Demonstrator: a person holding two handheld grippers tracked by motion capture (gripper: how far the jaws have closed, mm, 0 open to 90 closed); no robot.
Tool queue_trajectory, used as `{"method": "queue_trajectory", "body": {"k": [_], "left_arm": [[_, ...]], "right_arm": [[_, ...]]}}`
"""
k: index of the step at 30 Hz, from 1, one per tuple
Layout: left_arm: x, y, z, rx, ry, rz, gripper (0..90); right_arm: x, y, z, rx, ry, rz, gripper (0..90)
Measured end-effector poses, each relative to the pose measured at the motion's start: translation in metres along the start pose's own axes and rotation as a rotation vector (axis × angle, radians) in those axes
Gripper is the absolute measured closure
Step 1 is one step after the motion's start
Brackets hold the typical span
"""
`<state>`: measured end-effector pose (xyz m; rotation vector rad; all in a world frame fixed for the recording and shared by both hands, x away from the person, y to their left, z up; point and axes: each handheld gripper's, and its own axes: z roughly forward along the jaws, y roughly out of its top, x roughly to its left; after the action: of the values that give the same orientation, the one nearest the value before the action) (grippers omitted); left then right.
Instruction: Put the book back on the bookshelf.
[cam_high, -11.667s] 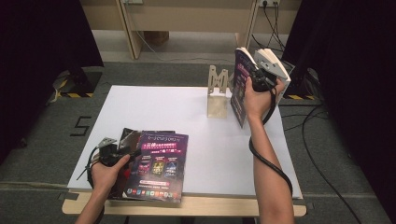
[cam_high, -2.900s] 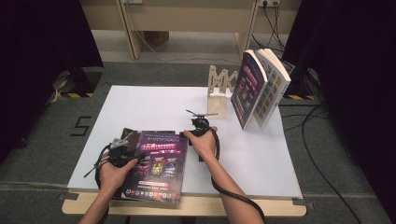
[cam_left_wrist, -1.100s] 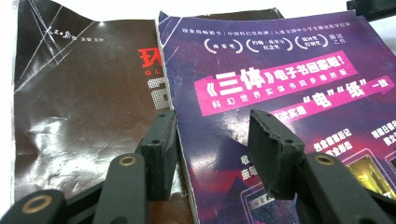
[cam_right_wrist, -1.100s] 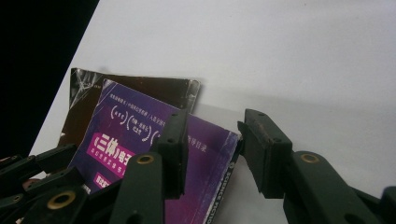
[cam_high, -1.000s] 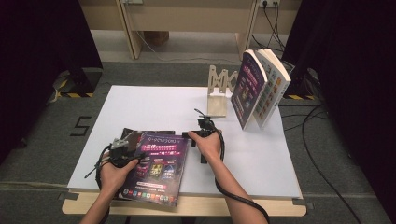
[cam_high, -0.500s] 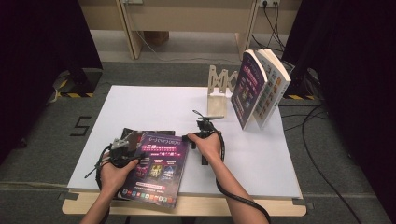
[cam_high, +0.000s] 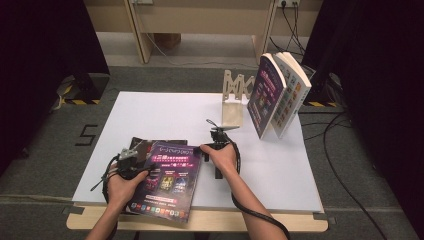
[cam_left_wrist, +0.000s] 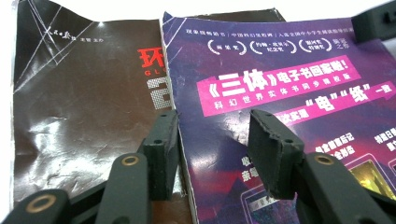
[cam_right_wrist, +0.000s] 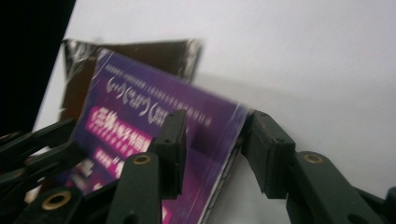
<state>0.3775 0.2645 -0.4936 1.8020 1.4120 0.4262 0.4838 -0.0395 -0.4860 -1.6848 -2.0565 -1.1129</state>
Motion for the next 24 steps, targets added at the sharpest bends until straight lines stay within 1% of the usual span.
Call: {"method": "queue_trajectory", "body": {"k": [1,2,9,15,19,21,23,24], "left_arm": [[0.0,0.0,0.0,-0.001,0.0,0.0,53.0],[0.0,0.0,0.0,-0.001,0.001,-0.001,53.0],[0.0,0.0,0.0,0.0,-0.001,-0.004,52.9],[0.001,0.0,-0.001,0.001,0.0,-0.001,53.0],[0.001,0.0,-0.001,0.002,0.001,0.001,53.0],[0.002,0.0,-0.001,0.0,0.0,0.0,53.0],[0.002,-0.001,-0.001,-0.001,-0.002,-0.004,53.0],[0.002,-0.001,-0.001,-0.003,-0.003,-0.008,53.0]], "right_arm": [[0.0,-0.001,0.001,-0.001,0.005,-0.003,60.8],[0.001,-0.001,0.001,-0.005,-0.001,-0.011,60.8],[0.001,-0.001,0.002,-0.002,0.0,0.001,64.2],[0.004,0.0,0.0,0.001,0.002,-0.02,68.1],[0.008,0.001,-0.002,0.002,0.025,-0.031,72.3],[0.009,0.002,-0.003,0.001,0.044,-0.029,75.1],[0.011,0.003,-0.004,-0.001,0.05,-0.034,77.4],[0.011,0.004,-0.004,-0.007,0.056,-0.028,78.3]]}}
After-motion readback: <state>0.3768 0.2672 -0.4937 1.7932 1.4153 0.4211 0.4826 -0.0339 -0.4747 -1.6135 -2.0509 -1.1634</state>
